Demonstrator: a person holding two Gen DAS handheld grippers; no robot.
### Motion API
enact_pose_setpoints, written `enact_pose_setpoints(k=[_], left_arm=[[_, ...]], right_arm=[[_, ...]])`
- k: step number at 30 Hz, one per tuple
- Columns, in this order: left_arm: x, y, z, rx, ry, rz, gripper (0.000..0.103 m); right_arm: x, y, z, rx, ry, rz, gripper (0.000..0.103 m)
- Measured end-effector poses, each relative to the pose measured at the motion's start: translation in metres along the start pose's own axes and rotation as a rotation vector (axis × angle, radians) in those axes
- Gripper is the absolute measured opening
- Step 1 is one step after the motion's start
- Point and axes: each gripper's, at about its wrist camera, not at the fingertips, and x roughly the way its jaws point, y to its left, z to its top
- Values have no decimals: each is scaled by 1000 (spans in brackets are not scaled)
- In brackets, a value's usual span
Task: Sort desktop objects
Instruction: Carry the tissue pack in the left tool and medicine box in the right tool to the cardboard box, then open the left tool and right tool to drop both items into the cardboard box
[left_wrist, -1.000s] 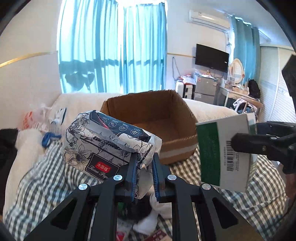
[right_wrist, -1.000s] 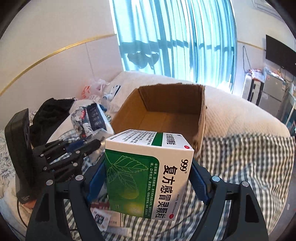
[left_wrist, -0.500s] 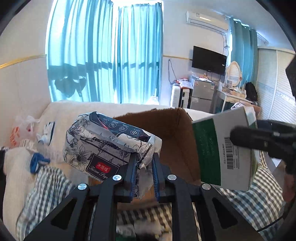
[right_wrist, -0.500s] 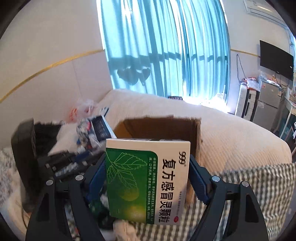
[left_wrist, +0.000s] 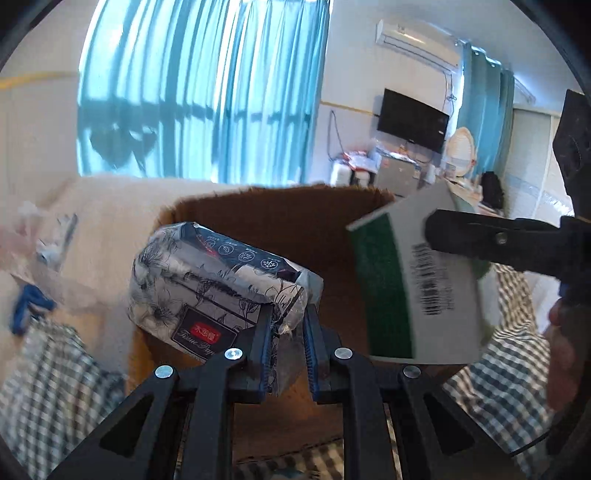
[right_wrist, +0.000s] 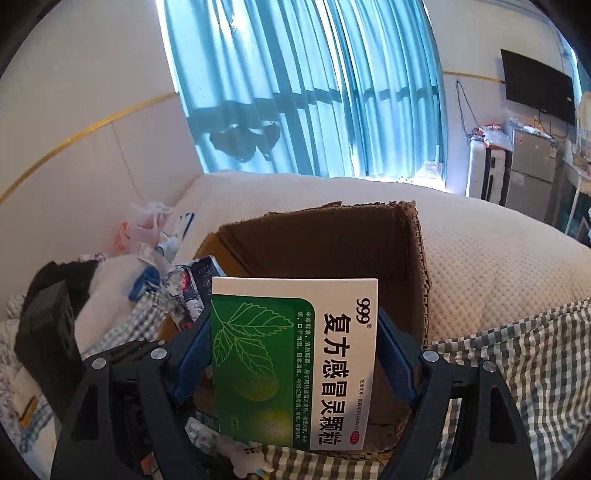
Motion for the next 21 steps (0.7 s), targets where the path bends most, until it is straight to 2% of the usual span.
enact_pose_setpoints(k=[5, 13, 16, 17, 19, 20, 21], left_arm=[[4, -7, -11, 42, 16, 27, 15], [4, -14, -13, 48, 27, 14, 16], [5, -12, -14, 37, 37, 18, 20], [5, -12, -14, 30, 38, 23, 27], [2, -12, -14, 28, 30, 46, 51], [0, -13, -14, 28, 20, 74, 75], [-5, -13, -14, 25, 1, 102, 87]], right_arm=[[8, 2, -10, 0, 27, -30, 80], [11, -6, -16, 19, 28, -42, 81], [8, -10, -16, 37, 8, -27, 90], [8, -10, -15, 43, 2, -26, 95], [2, -13, -13, 61, -16, -22, 95], [-1, -14, -12, 68, -25, -15, 95], [-3, -14, -12, 70, -29, -13, 95]])
